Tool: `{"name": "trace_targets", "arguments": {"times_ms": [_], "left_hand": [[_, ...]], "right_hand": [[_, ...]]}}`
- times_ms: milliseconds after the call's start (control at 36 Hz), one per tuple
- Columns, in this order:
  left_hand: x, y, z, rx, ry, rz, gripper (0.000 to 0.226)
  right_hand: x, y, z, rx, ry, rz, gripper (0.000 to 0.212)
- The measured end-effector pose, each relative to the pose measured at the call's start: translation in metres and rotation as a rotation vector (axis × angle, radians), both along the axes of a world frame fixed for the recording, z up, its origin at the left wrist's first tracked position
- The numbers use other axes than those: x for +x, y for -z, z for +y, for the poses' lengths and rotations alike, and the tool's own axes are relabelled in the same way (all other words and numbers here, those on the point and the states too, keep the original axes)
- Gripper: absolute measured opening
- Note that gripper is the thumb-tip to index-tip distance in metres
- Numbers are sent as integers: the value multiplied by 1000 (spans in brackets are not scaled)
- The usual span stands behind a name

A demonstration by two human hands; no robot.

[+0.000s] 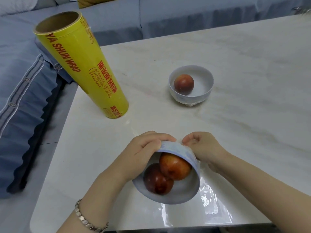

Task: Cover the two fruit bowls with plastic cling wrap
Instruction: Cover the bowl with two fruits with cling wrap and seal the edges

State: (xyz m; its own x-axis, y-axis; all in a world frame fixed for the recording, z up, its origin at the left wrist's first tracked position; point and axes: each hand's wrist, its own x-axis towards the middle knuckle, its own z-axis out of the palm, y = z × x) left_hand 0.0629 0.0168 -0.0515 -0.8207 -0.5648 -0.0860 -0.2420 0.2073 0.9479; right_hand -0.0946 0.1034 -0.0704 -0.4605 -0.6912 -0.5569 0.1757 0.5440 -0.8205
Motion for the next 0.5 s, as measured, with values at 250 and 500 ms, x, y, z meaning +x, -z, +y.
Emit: {"name": "trace_targets", "arguments": {"times_ms": [250, 500], "left_hand": [[2, 2, -4, 10, -79, 13, 34], [5, 2, -1, -11, -140, 20, 26]], "right_hand": [[-9, -39, 35, -464, -19, 264, 16], [17, -29, 26, -362, -412, 386, 21]]}}
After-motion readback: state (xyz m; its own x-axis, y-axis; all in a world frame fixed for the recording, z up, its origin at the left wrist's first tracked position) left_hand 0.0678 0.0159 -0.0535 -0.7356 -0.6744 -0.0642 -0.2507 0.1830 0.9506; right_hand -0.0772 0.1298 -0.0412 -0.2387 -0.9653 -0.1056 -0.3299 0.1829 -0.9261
